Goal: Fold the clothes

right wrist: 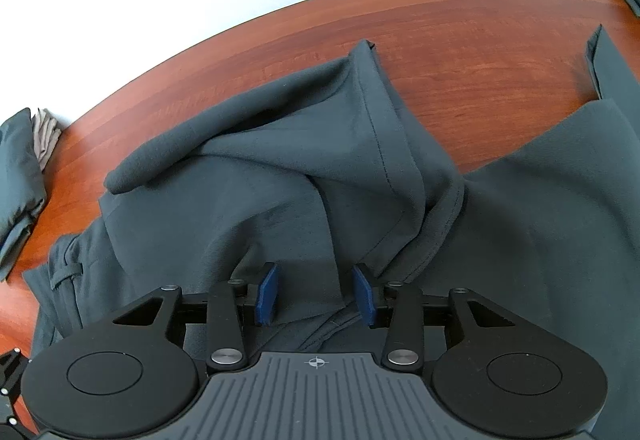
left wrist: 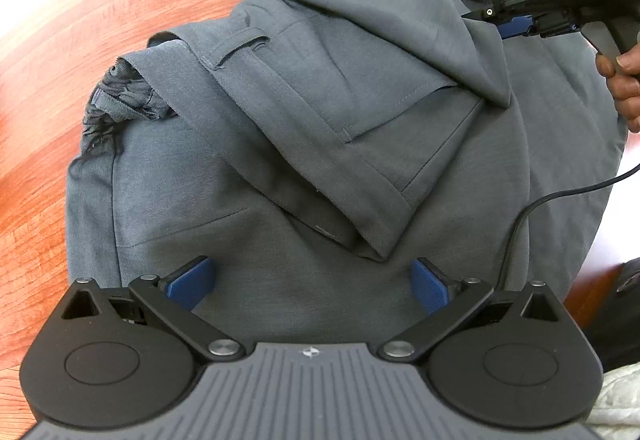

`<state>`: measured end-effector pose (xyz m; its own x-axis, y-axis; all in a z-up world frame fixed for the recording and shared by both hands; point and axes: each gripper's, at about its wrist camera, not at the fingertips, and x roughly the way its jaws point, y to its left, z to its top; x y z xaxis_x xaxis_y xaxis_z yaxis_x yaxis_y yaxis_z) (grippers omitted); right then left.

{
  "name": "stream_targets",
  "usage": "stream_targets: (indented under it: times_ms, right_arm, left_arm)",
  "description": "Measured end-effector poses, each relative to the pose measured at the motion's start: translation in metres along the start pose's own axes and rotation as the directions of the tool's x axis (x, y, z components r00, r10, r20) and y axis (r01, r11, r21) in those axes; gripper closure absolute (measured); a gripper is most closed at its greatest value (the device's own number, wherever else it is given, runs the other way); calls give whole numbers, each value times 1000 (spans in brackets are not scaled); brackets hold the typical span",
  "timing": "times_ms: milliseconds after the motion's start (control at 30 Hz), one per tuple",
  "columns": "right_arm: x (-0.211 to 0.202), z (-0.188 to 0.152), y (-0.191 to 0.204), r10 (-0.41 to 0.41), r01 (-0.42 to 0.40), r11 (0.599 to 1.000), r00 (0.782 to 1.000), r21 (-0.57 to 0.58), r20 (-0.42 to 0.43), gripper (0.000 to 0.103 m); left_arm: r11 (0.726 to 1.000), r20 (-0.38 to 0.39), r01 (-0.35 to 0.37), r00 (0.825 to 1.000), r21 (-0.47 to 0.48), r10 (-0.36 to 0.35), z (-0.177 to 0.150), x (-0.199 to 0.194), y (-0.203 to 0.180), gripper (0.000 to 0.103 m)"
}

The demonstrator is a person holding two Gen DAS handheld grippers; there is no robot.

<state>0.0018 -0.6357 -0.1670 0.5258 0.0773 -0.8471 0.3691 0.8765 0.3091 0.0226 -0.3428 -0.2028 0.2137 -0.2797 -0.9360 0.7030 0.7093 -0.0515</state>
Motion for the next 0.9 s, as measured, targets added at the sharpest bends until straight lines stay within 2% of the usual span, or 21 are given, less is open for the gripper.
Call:
stream_targets:
  times_ms: [100,233,300,400,433,467,500,533,567,733,900]
  right_arm:
    - [-4,-1,6,-39,39,999,999,-26,8,58]
    - [-5,-5,11,-14,13,998,1000,-66,-10,57]
    - [-5,-6,6,-22,22,999,1000,-46,-5,53]
    - [-4,-8,-3,3,-3,1000,1000,9,-1,53]
    - [-4,-9,-5,17,-17,1000,1000,23,3,58]
    - [-4,-9,-5,29,-29,999,1000,31,7,71]
    - [-5,-9,-6,36,-36,998,999,42,13,75]
    - [-6,-9,-7,47,-48,997,999,56,18,86]
    - [-8,-7,-9,67,-68,995,997,73,27,91]
    - [-45,5,-18,201,-226,957,969,185,142,94]
    - [-96,32,-25,281,-349,910,916,225,286,94]
  left_arm:
    - [1000,1,2,1000,-7,-2,0,-1,2,0]
    - [999,9,13,1000,-32,-13,-2,-5,7,0]
    - [999,7,13,1000,-32,-12,-1,-8,10,0]
    - [1000,2,6,1000,-24,-5,0,-8,10,0]
    - [1000,1,4,1000,-22,-4,1,-8,10,0]
    - [1000,0,2,1000,-22,-2,1,-9,10,0]
    - [1000,-1,1,1000,-22,-1,1,-9,9,0]
    - [1000,-1,0,1000,-23,0,0,-9,12,0]
    - [1000,-1,-1,1000,-24,1,0,-8,14,0]
    - [999,5,-16,1000,-51,17,-3,-8,17,0]
    - [992,16,-26,999,-125,28,-4,-13,23,0]
